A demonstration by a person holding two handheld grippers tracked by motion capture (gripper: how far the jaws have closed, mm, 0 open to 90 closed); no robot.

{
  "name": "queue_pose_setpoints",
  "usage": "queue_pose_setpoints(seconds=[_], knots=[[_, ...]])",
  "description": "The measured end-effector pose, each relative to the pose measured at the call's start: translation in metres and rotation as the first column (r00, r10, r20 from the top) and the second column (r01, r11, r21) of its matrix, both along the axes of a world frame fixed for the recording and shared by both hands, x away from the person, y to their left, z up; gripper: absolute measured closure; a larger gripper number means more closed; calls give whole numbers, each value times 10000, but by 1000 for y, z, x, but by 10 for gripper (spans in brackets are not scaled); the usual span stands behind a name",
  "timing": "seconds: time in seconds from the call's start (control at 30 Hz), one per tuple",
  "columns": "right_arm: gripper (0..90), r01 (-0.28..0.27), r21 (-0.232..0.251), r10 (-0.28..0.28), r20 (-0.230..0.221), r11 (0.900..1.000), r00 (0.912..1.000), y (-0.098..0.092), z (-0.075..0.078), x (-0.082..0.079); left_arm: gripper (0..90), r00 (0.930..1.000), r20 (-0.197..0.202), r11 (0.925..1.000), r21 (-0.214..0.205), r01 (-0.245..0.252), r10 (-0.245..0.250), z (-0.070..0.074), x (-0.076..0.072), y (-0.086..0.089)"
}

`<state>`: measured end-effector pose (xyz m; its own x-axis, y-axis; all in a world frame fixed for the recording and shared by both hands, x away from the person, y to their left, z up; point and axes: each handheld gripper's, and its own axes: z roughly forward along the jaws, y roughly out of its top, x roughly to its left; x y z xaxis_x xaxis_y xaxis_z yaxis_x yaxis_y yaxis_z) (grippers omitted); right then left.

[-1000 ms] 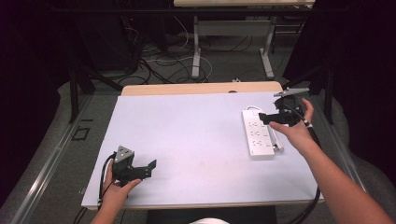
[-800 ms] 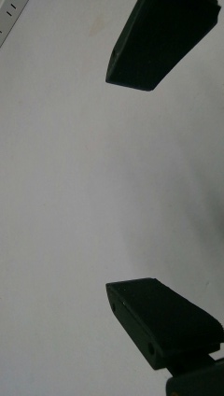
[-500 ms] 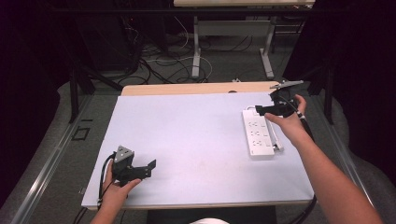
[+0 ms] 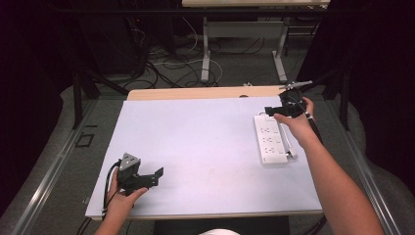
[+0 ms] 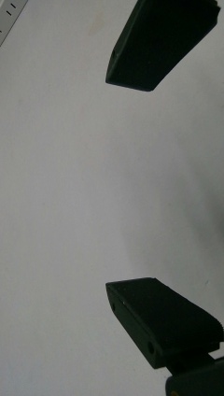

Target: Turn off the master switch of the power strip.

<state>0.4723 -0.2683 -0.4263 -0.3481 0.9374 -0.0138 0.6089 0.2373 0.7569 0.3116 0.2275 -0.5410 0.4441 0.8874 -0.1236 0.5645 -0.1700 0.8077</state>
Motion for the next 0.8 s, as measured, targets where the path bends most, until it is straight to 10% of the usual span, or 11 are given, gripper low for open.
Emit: queue_pose_setpoints(seconds=[0.8], knots=[[385,1059,67,-1054,-491,9944,9932,-1,-21,33,33,9999,11,9999,-77,-113,113,0,0,1]])
